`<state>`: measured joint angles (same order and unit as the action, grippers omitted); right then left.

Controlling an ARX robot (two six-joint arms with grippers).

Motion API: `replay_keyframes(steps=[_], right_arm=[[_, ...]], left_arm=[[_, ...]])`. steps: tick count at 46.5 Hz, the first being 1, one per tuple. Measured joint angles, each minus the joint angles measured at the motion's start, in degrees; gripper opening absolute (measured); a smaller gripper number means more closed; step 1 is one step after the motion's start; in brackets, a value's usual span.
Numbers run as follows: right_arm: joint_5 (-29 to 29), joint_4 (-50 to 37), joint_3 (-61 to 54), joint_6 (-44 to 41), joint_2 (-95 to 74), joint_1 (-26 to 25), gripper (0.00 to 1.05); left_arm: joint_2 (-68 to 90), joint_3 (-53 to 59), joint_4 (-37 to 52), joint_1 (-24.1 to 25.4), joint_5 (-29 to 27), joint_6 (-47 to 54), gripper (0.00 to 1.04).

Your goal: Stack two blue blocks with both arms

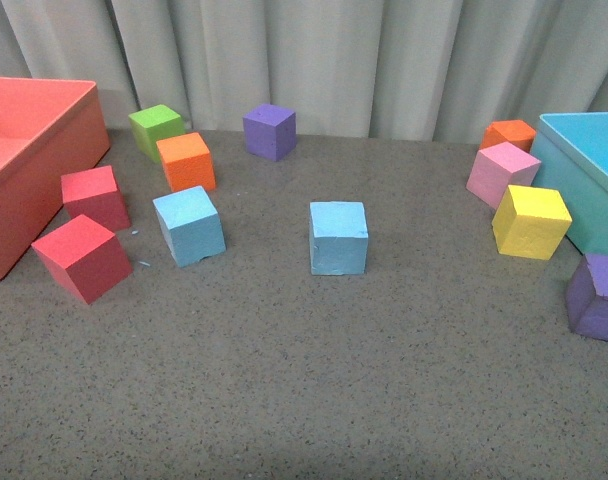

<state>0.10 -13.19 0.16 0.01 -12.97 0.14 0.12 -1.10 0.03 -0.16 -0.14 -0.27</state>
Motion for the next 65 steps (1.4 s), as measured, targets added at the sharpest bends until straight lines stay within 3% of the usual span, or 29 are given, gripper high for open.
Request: replay_keyframes(steps=[10, 14, 21, 30, 43, 47, 61, 65], right_arm=[[0.00, 3.13, 0.00, 0.00, 3.10, 0.00, 0.01], [-0.11, 12.57, 0.02, 0.00, 10.75, 0.00, 0.01], [-0.15, 13.09, 0.02, -0.04, 12.70, 0.00, 0.01], [-0.15, 13.11, 0.02, -0.02, 12.76, 0.00, 0.40], [-0.15, 13.11, 0.02, -0.02, 12.76, 0.00, 0.81], [-0.15, 13.11, 0.02, 0.00, 12.76, 0.00, 0.96], [-0.17, 13.14, 0.02, 0.00, 12.76, 0.00, 0.95], [-0.15, 13.16, 0.02, 0.00, 12.76, 0.00, 0.95]], left_arm=[[0.00, 0.00, 0.00, 0.00, 0.00, 0.00, 0.98], [0.00, 0.00, 0.00, 0.00, -0.02, 0.00, 0.98], [0.00, 0.00, 0.00, 0.00, 0.00, 0.00, 0.98], [0.00, 0.00, 0.00, 0.00, 0.00, 0.00, 0.98], [0.02, 0.00, -0.02, 0.00, -0.02, 0.00, 0.98], [7.52, -2.54, -4.42, -2.67, -7.26, -2.05, 0.98], [48.13, -14.19, 18.25, -8.61, -11.76, -7.78, 0.98], [59.93, -20.72, 17.55, -9.99, -11.28, -10.25, 0.98]])
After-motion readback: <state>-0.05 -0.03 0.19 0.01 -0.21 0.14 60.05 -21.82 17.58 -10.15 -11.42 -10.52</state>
